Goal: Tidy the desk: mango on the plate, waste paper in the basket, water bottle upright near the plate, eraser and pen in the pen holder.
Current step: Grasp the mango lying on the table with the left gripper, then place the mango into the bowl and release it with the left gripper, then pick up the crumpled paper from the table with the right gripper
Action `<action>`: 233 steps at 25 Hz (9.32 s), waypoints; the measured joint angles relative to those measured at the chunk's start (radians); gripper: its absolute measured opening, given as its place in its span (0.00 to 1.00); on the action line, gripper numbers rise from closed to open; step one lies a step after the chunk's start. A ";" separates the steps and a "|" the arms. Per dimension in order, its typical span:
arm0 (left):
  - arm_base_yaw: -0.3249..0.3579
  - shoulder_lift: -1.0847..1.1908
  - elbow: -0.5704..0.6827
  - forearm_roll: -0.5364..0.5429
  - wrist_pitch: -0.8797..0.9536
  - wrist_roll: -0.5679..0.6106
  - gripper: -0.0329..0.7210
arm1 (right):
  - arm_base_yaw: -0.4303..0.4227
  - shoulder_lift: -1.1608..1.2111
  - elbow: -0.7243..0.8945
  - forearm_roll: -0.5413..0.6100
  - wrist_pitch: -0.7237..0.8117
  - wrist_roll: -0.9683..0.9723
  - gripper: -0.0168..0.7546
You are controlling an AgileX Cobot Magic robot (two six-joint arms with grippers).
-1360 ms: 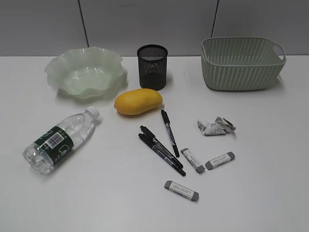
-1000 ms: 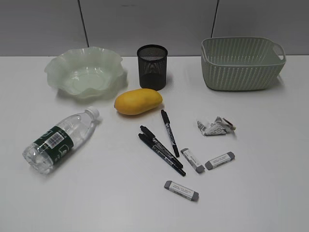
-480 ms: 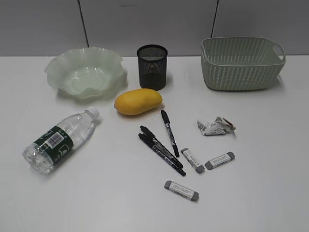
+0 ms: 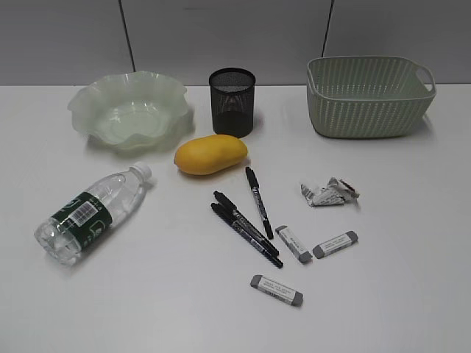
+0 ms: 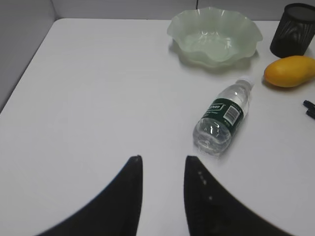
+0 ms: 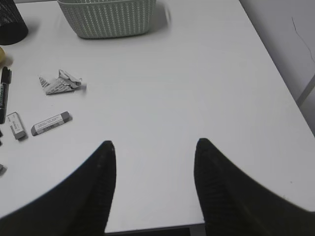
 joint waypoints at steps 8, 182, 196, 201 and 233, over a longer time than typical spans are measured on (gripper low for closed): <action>-0.004 0.320 -0.023 -0.079 -0.291 0.122 0.41 | 0.000 0.000 0.000 0.000 0.000 0.000 0.56; -0.194 0.460 -0.180 0.055 -0.224 0.013 0.52 | 0.000 0.000 0.000 0.047 0.000 0.000 0.56; -0.193 -0.044 0.000 0.019 0.004 0.012 0.52 | 0.006 0.349 -0.027 0.257 -0.211 -0.269 0.56; -0.147 -0.049 0.001 0.016 0.004 0.013 0.51 | 0.009 0.724 -0.074 0.342 -0.352 -0.485 0.56; -0.064 -0.049 0.001 0.012 0.003 0.013 0.47 | 0.272 1.903 -0.697 0.055 -0.527 -0.397 0.04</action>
